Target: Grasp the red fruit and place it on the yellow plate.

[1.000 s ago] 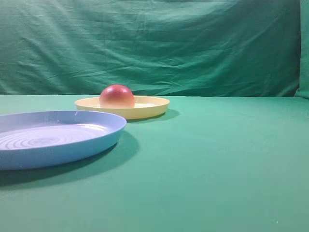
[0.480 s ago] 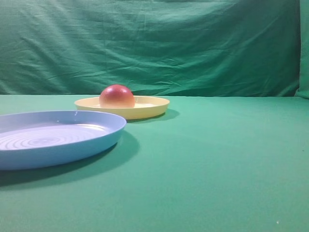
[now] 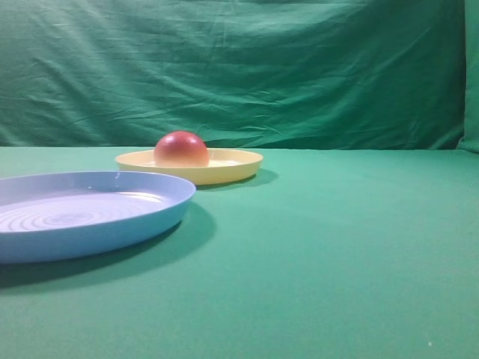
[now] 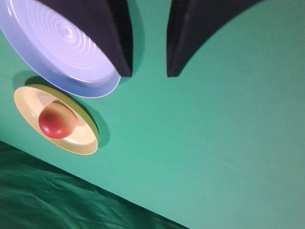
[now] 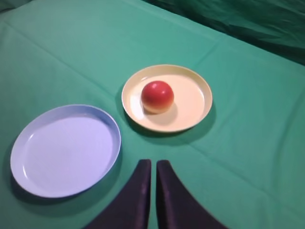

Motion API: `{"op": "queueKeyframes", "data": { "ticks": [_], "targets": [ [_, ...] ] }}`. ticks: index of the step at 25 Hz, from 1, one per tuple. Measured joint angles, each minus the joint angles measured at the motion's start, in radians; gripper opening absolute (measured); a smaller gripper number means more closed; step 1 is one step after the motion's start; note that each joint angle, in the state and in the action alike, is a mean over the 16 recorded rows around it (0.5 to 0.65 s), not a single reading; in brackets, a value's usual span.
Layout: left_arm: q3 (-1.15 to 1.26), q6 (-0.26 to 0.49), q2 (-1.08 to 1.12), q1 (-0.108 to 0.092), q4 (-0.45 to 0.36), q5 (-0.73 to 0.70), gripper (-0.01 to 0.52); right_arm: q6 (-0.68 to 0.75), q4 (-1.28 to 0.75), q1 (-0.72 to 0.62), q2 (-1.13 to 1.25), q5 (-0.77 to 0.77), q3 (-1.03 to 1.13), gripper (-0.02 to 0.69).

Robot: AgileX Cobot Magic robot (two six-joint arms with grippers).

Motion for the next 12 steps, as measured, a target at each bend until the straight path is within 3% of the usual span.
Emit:
{"op": "queueKeyframes", "data": {
  "ticks": [12],
  "targets": [
    [0.000, 0.000, 0.000, 0.000, 0.000, 0.000, 0.157, 0.140, -0.173, -0.073, -0.127, 0.014, 0.062, 0.000]
  ]
}}
